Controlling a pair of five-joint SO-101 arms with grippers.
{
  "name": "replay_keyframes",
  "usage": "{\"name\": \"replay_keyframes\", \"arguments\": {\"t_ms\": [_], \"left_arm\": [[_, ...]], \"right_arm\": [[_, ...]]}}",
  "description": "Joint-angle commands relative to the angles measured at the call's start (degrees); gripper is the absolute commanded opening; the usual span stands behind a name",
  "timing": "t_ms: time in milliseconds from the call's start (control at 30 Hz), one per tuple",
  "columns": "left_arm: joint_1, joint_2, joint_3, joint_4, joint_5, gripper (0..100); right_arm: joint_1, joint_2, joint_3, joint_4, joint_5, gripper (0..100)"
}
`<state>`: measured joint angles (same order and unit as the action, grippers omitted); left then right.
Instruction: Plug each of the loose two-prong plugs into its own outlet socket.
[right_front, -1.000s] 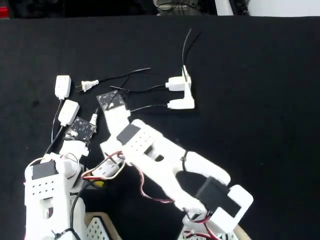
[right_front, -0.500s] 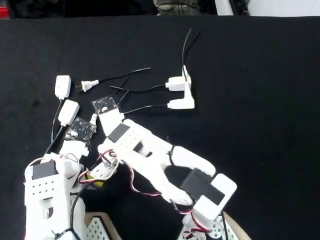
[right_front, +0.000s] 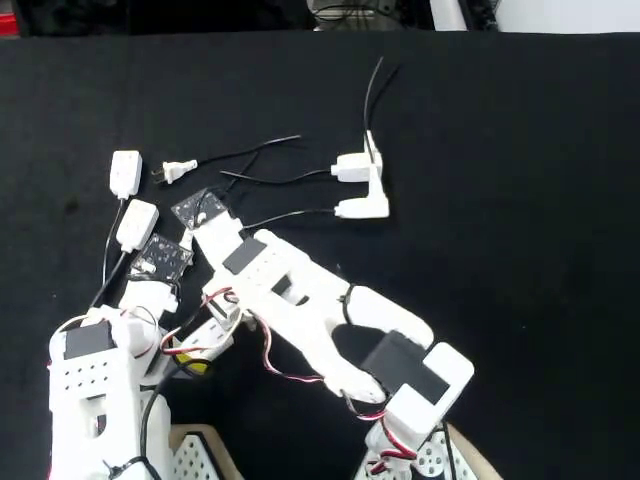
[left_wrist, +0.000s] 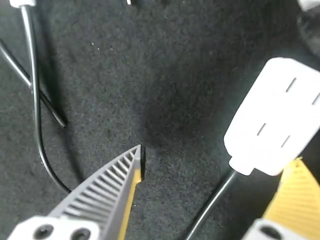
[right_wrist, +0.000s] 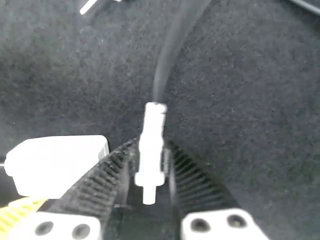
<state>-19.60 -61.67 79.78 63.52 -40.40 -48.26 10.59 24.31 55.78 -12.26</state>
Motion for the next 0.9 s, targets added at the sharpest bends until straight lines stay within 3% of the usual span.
{"name": "replay_keyframes", "arguments": {"t_ms": [0,333,633,733,867], "left_arm": [[-0.4,-0.7,-0.2,-0.7,-0.3,41],[-0.4,-0.7,-0.2,-0.9,-0.3,41],[-0.4,-0.7,-0.2,-1.1,0.1,41],[-0.2,-0.7,-0.3,-1.8,2.2,41],[3.7,-0.8,-0.5,-4.7,10.5,41]], "right_arm": [[0.9,-0.2,-3.0,0.4,0.8,1.7],[1.2,-6.1,-1.9,5.1,1.0,1.1],[3.7,-37.9,13.6,5.1,1.0,1.1],[7.5,-49.4,19.6,0.4,0.5,1.1],[9.2,-63.4,31.3,-11.6,-1.9,1.1]]}}
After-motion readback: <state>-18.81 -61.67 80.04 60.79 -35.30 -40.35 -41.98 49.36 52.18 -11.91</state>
